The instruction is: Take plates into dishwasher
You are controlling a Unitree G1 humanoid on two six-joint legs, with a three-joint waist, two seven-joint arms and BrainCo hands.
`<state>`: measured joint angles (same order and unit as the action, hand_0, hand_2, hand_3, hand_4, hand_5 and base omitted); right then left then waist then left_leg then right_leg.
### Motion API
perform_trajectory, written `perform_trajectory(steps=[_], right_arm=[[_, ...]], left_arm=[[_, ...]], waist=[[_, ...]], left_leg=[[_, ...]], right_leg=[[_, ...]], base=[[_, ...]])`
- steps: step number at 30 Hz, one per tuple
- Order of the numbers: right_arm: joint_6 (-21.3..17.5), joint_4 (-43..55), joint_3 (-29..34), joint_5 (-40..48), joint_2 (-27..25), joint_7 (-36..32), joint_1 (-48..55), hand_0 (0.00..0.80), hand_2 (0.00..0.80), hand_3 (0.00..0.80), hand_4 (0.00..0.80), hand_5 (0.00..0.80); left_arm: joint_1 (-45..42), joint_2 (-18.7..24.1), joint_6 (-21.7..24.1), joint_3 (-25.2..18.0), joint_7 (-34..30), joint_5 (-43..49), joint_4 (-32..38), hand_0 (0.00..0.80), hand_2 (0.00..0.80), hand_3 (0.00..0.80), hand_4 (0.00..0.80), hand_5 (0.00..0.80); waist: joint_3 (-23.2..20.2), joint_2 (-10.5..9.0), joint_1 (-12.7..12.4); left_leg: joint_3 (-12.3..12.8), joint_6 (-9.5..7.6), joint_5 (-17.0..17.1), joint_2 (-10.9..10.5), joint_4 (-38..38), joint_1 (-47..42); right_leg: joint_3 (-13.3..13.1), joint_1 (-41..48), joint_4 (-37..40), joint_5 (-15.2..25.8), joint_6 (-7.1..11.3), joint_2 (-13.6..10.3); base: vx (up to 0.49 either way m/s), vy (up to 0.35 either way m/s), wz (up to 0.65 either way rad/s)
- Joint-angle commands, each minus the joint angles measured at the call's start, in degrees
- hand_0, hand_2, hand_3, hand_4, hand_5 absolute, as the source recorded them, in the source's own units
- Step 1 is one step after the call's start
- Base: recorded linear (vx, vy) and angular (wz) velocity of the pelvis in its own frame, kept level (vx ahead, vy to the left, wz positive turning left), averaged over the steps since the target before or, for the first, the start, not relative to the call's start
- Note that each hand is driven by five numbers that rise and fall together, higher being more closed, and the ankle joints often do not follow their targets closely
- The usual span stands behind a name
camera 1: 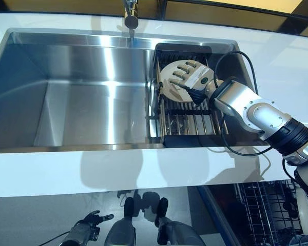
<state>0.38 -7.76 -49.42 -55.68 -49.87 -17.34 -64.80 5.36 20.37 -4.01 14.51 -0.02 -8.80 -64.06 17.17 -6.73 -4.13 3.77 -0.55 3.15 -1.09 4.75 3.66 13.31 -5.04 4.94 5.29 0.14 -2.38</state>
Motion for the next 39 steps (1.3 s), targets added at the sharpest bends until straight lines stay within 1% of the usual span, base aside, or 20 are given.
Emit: perform_trajectory(steps=[1,12,19,26,28,29,30,31,34,39], right_arm=[[2.7,-0.2,0.5,-3.4,-1.4,0.5,-1.9,0.0,0.0,0.0,0.0,0.0],[5.3,-7.0,-0.8,-5.5,-0.4,0.6,-2.1,0.0,0.0,0.0,0.0,0.0],[6.0,-11.3,-1.1,-6.7,-0.2,1.8,-2.2,0.0,0.0,0.0,0.0,0.0],[6.2,-13.0,-0.8,-8.4,-0.6,2.9,-2.5,0.0,0.0,0.0,0.0,0.0],[6.5,-13.1,-0.6,-9.0,-1.2,3.0,-2.6,0.27,0.27,0.27,0.27,0.27],[6.5,-13.0,-0.3,-9.4,-1.5,3.1,-2.5,0.43,0.43,0.43,0.43,0.43],[6.5,-13.0,-0.2,-10.0,-1.7,3.5,-2.5,0.571,0.571,0.571,0.571,0.571],[6.6,-13.0,-0.2,-10.1,-1.8,3.7,-2.5,0.8,0.8,0.8,0.8,0.8],[6.6,-13.1,0.3,-11.8,-2.7,6.3,-2.4,0.8,0.8,0.8,0.8,0.8],[7.0,-12.7,1.1,-14.5,-3.6,8.6,-2.1,0.8,0.8,0.8,0.8,0.8]], left_arm=[[2.7,0.3,1.0,1.4,1.0,-2.2,-2.2,0.0,0.0,0.0,0.0,0.0],[3.0,0.2,2.1,2.1,1.1,-4.5,-0.8,0.0,0.0,0.0,0.0,0.0],[3.4,0.1,2.4,2.7,1.0,-5.0,-0.1,0.0,0.0,0.0,0.0,0.0],[2.8,0.3,1.4,3.2,0.6,-5.2,2.2,0.0,0.0,0.0,0.0,0.0],[2.1,0.5,0.8,3.4,0.5,-5.2,3.9,0.0,0.0,0.0,0.0,0.0],[1.9,0.6,0.5,3.4,0.4,-5.2,4.5,0.0,0.0,0.0,0.0,0.0],[1.8,0.6,0.2,3.4,0.3,-5.2,5.0,0.0,0.0,0.0,0.0,0.0],[1.7,0.7,0.1,3.4,0.3,-5.2,5.3,0.0,0.0,0.0,0.0,0.0],[1.1,0.9,-0.5,3.6,0.2,-5.3,6.9,0.0,0.0,0.0,0.0,0.0],[0.6,1.0,-1.8,4.1,0.7,-5.5,8.9,0.0,0.0,0.0,0.0,0.0]], waist=[[1.7,-0.24,-2.4],[4.8,1.21,-3.0],[6.1,1.94,-3.3],[6.6,2.61,-3.5],[6.7,2.97,-3.6],[6.7,3.11,-3.7],[6.7,3.21,-3.7],[6.7,3.25,-3.7],[6.7,3.62,-3.8],[6.2,3.73,-3.9]], left_leg=[[0.9,2.81,-0.7,1.7,0.3,0.7],[0.4,2.87,0.1,1.2,0.3,3.1],[0.5,2.83,0.4,1.0,0.3,4.1],[0.3,2.89,0.7,0.9,0.3,4.5],[0.1,2.82,0.8,0.8,0.3,4.6],[0.1,2.81,0.8,0.7,0.3,4.6],[0.1,2.8,0.8,0.7,0.3,4.7],[0.0,2.79,0.8,0.7,0.3,4.7],[-0.1,2.68,0.9,0.6,0.3,4.6],[-0.2,2.53,0.8,0.4,0.3,4.4]], right_leg=[[1.5,2.2,-0.2,0.5,7.79,-4.1],[1.8,-0.1,-0.2,0.9,7.78,-4.4],[2.1,-1.0,-0.2,1.2,7.78,-4.6],[2.4,-1.4,-0.1,1.3,7.87,-4.9],[2.5,-1.5,-0.2,1.3,7.89,-5.0],[2.5,-1.5,-0.2,1.3,7.9,-5.0],[2.6,-1.5,-0.2,1.3,7.91,-5.0],[2.6,-1.5,-0.1,1.3,7.91,-5.0],[2.6,-1.4,-0.2,1.3,7.93,-5.1],[2.7,-1.1,-0.2,1.3,8.06,-5.2]], base=[[0.0,0.0,0.0],[-0.027,0.015,0.0],[0.0,0.0,0.0],[-0.005,0.007,0.01],[0.0,0.0,0.0],[0.0,0.0,0.0],[0.0,0.0,0.0],[-0.011,0.022,0.03],[-0.009,0.016,0.08],[-0.002,0.001,-0.01]])
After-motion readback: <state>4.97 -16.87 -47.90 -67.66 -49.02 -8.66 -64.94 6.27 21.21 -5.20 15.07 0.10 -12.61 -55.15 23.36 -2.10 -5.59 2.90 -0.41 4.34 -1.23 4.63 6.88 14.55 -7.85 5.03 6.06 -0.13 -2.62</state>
